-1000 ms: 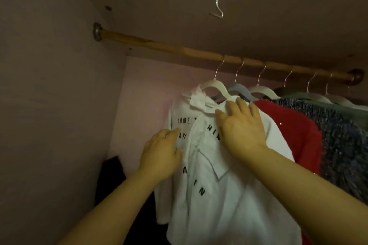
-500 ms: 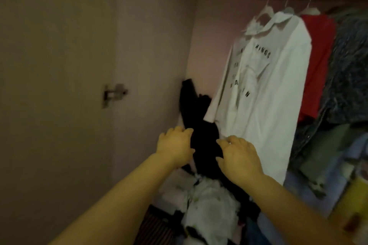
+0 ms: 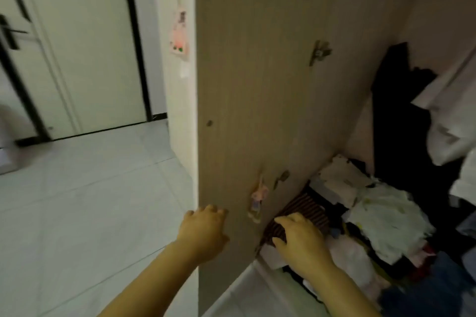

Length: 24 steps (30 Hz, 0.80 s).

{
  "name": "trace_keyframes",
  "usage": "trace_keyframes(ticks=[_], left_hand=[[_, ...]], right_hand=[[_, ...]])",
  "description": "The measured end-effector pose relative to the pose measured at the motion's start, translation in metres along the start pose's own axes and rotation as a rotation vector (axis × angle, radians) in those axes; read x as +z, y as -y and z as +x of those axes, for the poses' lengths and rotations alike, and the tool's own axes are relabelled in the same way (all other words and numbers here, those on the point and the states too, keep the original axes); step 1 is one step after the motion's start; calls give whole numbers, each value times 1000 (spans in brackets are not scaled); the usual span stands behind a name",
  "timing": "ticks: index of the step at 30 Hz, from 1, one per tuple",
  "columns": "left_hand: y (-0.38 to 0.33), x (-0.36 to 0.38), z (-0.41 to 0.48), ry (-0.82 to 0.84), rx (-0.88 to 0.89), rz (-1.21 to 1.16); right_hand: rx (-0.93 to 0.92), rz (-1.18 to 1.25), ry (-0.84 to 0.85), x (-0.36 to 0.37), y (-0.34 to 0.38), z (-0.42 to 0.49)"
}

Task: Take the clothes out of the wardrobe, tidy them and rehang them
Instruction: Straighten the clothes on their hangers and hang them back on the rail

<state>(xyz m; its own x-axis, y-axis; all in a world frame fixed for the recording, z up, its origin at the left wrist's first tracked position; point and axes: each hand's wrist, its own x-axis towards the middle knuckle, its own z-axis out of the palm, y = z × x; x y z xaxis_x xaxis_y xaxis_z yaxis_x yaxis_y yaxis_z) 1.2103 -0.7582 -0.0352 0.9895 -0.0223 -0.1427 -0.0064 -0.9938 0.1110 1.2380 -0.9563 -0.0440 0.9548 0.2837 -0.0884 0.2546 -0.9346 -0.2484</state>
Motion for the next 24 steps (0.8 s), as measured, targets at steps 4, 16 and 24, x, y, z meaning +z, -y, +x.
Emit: trace_keyframes(ticks=[4, 16, 24], left_hand=[[88, 5, -52, -20, -192, -27], [365, 10, -232, -3, -655, -101], [492, 20, -321, -29, -875, -213]], right_hand=[[-161, 17, 81, 29, 81, -3], [-583, 16, 276, 116, 385, 9], [-804, -62, 406, 167, 552, 19]])
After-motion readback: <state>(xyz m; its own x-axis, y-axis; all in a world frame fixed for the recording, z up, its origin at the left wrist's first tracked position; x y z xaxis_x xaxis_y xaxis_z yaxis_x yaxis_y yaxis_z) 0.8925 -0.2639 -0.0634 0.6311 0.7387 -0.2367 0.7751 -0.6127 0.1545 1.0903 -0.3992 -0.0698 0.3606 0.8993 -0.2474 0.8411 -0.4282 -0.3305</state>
